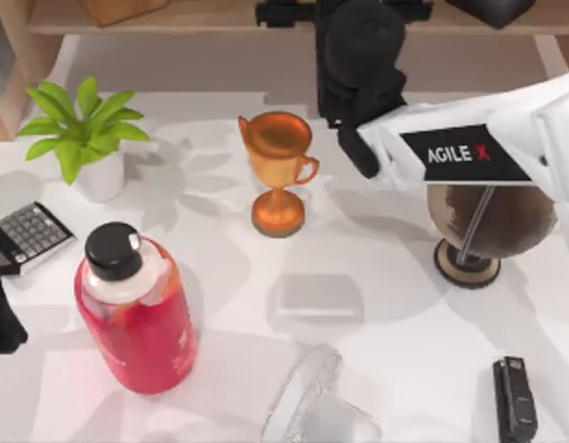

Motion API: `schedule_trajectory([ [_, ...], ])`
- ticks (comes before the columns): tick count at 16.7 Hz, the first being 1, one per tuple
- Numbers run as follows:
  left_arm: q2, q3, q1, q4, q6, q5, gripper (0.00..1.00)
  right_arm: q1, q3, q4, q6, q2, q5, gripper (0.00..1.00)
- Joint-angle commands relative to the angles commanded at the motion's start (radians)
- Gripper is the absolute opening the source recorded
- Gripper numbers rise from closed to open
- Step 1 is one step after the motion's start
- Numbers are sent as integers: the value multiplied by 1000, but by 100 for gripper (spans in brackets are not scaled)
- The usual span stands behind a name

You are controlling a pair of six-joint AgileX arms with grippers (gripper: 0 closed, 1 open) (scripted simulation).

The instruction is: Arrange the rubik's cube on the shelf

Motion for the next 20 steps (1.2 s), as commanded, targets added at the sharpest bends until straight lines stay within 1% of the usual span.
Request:
schedule_trajectory([
  [8,0,0,0,0,0,0,100,4,0,0,0,0,0,100],
  [11,0,0,0,0,0,0,100,-6,-40,17,-30,-54,-27,100],
  [13,0,0,0,0,0,0,100,-27,-102,44,-77,-128,-69,100],
  [16,0,0,0,0,0,0,100,-91,-238,105,-182,-261,-163,100],
  [20,0,0,0,0,0,0,100,-256,-479,218,-373,-425,-332,100],
])
